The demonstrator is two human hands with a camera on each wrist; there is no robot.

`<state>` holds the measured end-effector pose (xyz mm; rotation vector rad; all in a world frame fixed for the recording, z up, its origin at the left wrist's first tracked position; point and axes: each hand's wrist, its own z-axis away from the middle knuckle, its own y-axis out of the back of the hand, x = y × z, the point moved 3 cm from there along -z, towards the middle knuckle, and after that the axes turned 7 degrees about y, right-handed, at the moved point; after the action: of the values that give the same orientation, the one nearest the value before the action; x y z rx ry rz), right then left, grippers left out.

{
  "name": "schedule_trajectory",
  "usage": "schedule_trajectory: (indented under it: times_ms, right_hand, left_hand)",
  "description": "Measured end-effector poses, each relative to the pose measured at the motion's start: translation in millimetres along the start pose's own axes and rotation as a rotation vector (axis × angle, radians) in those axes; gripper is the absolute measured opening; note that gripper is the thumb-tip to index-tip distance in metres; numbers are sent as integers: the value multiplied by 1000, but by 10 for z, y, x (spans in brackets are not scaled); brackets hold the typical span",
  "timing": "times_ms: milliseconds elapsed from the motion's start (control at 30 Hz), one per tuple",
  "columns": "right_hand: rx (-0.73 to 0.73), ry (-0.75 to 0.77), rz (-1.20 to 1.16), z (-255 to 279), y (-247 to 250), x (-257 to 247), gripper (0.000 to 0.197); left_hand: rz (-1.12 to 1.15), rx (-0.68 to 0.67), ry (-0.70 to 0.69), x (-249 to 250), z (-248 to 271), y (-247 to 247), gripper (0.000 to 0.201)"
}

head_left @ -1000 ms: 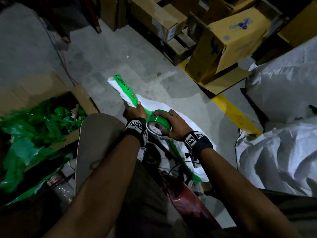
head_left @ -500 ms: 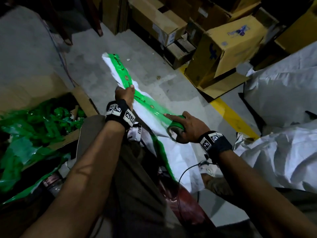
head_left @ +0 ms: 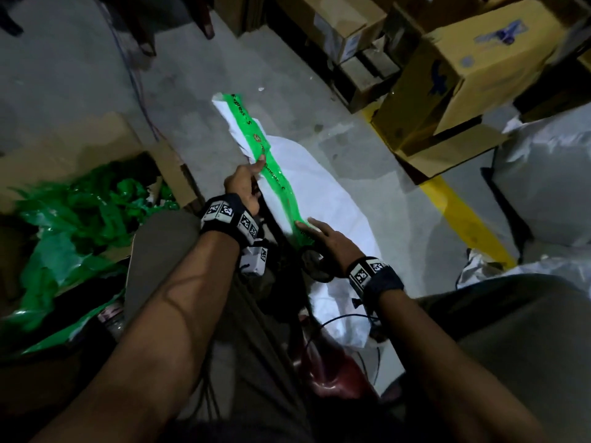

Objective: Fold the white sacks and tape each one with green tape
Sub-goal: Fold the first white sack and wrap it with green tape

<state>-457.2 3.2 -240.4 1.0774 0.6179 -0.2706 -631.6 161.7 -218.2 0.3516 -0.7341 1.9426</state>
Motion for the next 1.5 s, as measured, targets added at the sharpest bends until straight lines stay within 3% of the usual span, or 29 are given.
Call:
schedule_trajectory:
  times_ms: [133, 233, 333, 433, 500, 600, 700, 800, 933, 1000, 1067, 1133, 1233, 1400, 1500]
  right_hand:
    - [-61, -88, 10, -194, -31, 65, 78]
    - [-53, -149, 9, -280, -10, 68, 73]
    - [46, -28, -15, -233, -85, 48, 59]
    - [166, -70, -82, -121, -108, 73, 46]
    - [271, -159, -99, -25, -102, 102, 55]
    - [314, -187, -182, 113, -87, 59, 76]
    - [408, -83, -274, 180, 81, -53, 78]
    - [615, -44, -309, 241, 405, -71, 66]
    - [680, -27, -269, 311, 713, -79, 60]
    - [664, -47, -288, 331, 718, -76, 57]
    - [675, -87, -342, 349, 679, -58, 57]
    - [691, -103, -366, 360, 643, -44, 57]
    - [672, -74, -325, 345, 677, -80, 57]
    - [544, 11, -116, 338, 959, -99, 62]
    - [476, 48, -44, 395, 1066, -95, 67]
  left_hand:
    - [-149, -126, -33, -337, -73, -93, 49]
    - [-351, -72, 71, -786, -243, 8, 39]
    - [-391, -38, 161, -1117, -356, 73, 72]
    - [-573, 65, 59, -1192, -331, -34, 64]
    - [-854, 167, -26, -1174, -311, -113, 64]
    - [-980, 243, -142, -1032, -251, -233, 55]
    - [-886, 255, -200, -827, -228, -276, 49]
    - [-577, 185, -208, -656, -168, -244, 36]
    - [-134, -88, 113, -750, 53, -206, 29]
    - [-106, -176, 244, -890, 248, -243, 39]
    - [-117, -298, 310, -1014, 392, -309, 33]
    - [-156, -369, 366, -1068, 490, -382, 42]
    - [-286, -285, 313, -1004, 556, -434, 49]
    - [-455, -83, 74, -875, 398, -410, 18]
    - [-519, -89, 28, -776, 297, -367, 11]
